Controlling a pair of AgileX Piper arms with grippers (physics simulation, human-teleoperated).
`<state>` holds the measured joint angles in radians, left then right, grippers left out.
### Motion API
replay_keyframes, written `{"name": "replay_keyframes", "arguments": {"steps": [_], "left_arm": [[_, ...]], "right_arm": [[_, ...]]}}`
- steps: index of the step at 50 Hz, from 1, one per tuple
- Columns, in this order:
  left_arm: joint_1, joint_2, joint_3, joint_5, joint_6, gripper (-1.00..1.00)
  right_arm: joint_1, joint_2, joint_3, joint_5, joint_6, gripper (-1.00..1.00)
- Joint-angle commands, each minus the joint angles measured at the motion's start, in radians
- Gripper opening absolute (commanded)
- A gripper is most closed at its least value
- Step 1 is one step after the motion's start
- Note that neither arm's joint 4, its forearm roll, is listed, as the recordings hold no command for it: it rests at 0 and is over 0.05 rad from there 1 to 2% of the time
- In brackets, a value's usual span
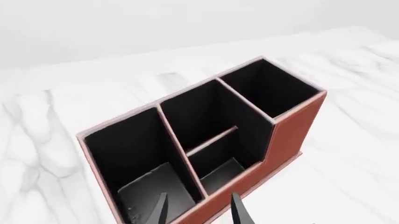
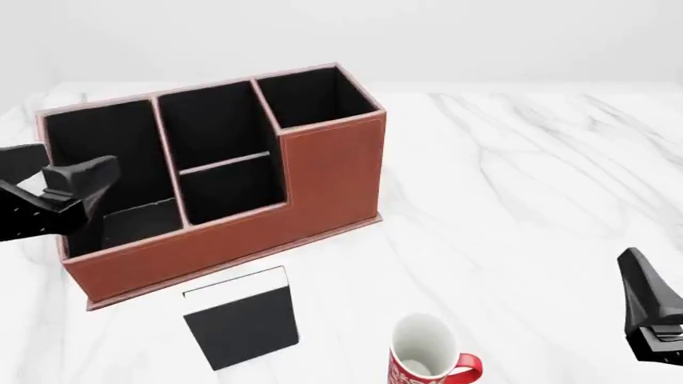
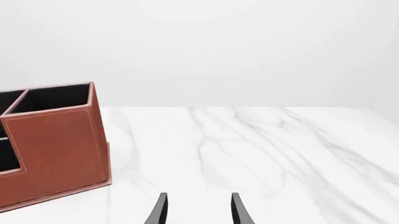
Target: Pick up the book and place it in the front compartment of the caddy.
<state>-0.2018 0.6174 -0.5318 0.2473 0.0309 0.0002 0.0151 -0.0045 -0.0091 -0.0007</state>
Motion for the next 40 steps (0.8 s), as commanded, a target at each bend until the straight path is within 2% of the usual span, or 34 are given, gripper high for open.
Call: {"name": "replay_keyframes", "arguments": {"steps": [1,2,4,5,10,15,22,24,26,28,29,30,31,32,34,35,36,37,39,40], "left_arm": [[-0.069,0.12,-0.177,0.196,0.032,1.0],[-0.106,0.123,-0.201,0.234,0.002,1.0],[-0.117,0.12,-0.213,0.254,0.015,1.0],[-0.1,0.115,-0.236,0.314,0.043,1.0],[-0.114,0.097,-0.306,0.426,0.077,1.0],[-0.172,0.107,-0.393,0.564,0.097,1.0],[-0.172,0.133,-0.464,0.684,0.174,1.0],[-0.218,0.151,-0.494,0.712,0.169,1.0],[-0.198,0.169,-0.494,0.736,0.204,1.0],[-0.345,0.192,-0.555,0.736,0.115,1.0],[-0.345,0.192,-0.555,0.736,0.115,1.0],[-0.226,0.191,-0.519,0.767,0.243,1.0],[-0.226,0.191,-0.519,0.767,0.244,1.0],[-0.177,0.183,-0.495,0.775,0.312,1.0],[-0.306,0.218,-0.552,0.778,0.205,1.0],[-0.31,0.224,-0.554,0.783,0.217,1.0],[-0.249,0.219,-0.531,0.796,0.289,1.0],[-0.221,0.213,-0.531,0.8,0.318,1.0],[-0.249,0.239,-0.543,0.816,0.305,1.0],[-0.239,0.237,-0.548,0.821,0.324,1.0]], "right_arm": [[0.0,-0.003,0.001,0.002,0.0,1.0],[0.0,-0.003,0.001,0.002,0.0,1.0],[0.0,-0.003,0.001,0.002,0.0,1.0],[0.0,-0.003,0.001,0.002,0.0,1.0],[0.0,-0.003,0.001,0.002,0.0,1.0],[0.0,-0.003,0.001,0.002,0.0,1.0],[0.0,-0.003,0.001,0.002,0.0,1.0],[0.0,-0.003,0.001,0.002,0.0,1.0],[0.0,-0.003,0.001,0.002,0.0,1.0],[0.0,-0.003,0.001,0.002,0.0,1.0],[0.0,-0.003,0.001,0.002,0.0,1.0],[0.0,-0.003,0.001,0.002,0.0,1.0],[0.0,-0.003,0.001,0.002,0.0,1.0],[0.0,-0.003,0.001,0.002,0.0,1.0],[0.0,-0.003,0.001,0.002,0.0,1.0],[0.0,-0.003,0.001,0.002,0.0,1.0],[0.0,-0.003,0.001,0.002,0.0,1.0],[0.0,-0.003,0.001,0.002,0.0,1.0],[0.0,-0.003,0.001,0.002,0.0,1.0],[0.0,-0.003,0.001,0.002,0.0,1.0]]}}
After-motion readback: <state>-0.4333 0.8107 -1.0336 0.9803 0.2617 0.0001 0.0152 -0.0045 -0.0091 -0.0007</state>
